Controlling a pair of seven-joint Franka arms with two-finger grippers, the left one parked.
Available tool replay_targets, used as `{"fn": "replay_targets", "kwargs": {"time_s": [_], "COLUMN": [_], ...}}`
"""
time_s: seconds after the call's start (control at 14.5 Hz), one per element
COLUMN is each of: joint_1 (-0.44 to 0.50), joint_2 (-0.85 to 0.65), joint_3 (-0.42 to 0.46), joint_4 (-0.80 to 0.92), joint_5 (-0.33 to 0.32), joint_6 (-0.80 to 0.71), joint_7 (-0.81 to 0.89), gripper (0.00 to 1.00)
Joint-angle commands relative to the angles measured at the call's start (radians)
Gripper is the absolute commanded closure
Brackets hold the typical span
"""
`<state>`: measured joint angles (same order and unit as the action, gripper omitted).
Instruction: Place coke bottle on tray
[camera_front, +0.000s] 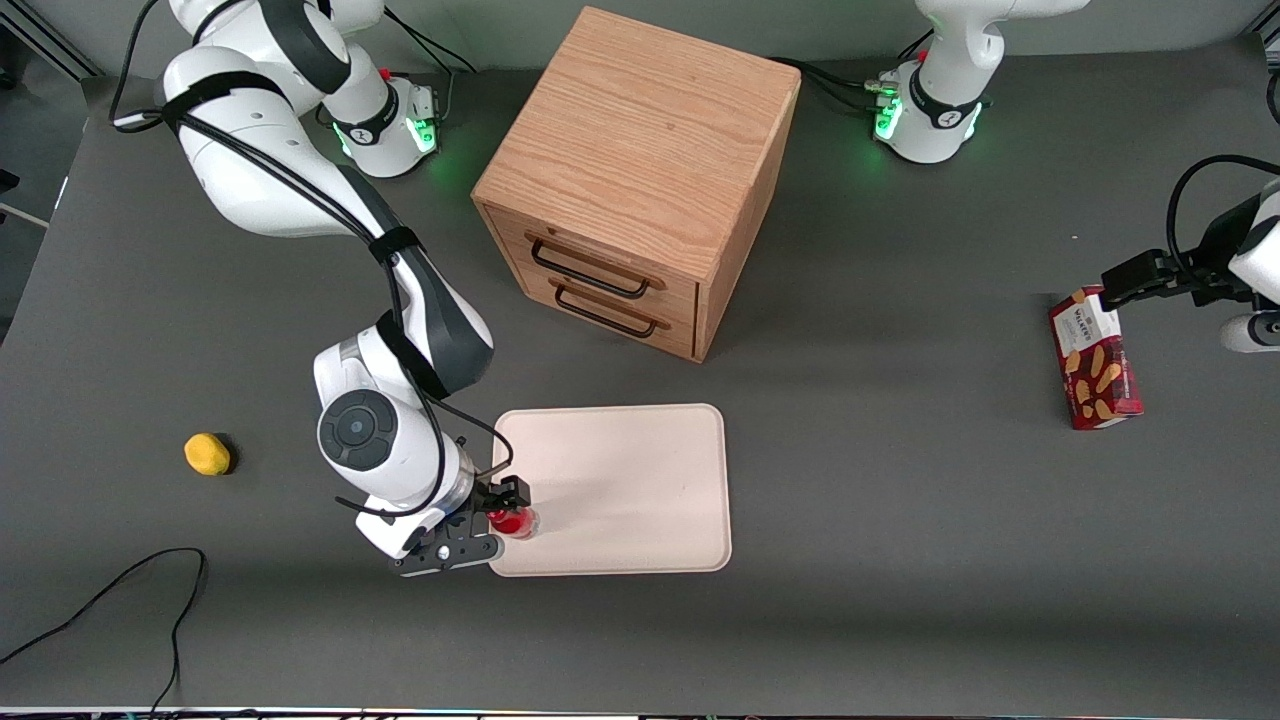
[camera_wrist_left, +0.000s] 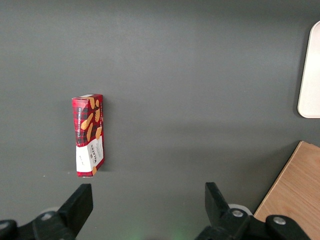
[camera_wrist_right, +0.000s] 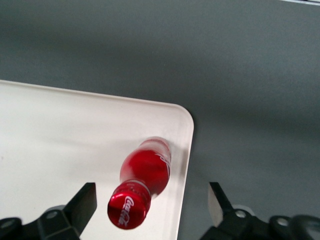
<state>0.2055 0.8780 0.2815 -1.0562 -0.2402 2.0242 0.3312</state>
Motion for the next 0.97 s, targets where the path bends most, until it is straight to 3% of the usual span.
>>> {"fn": "replay_targets", "kwargs": {"time_s": [0.0,0.14,0.34,0.55,0.9], "joint_1": [-0.014,-0.031,-0.077,-0.077,-0.077], "joint_2": [-0.069,-0.170,-0.385,-0.612,-0.906], "joint_3": [0.010,0.011,-0.019,-0.117,-0.240], "joint_4": [-0.011,-0.104,-0.317,-0.528,-0.756], "joint_5": [-0.019,0.002,0.128,0.229,0.260], "joint_6": [-0.005,-0.007,-0.007,-0.036,-0.160], "joint_7": [0.077,0.081,0.048,0.043,-0.044], "gripper": [0.00,0.00,0.00,0.00,0.00]}}
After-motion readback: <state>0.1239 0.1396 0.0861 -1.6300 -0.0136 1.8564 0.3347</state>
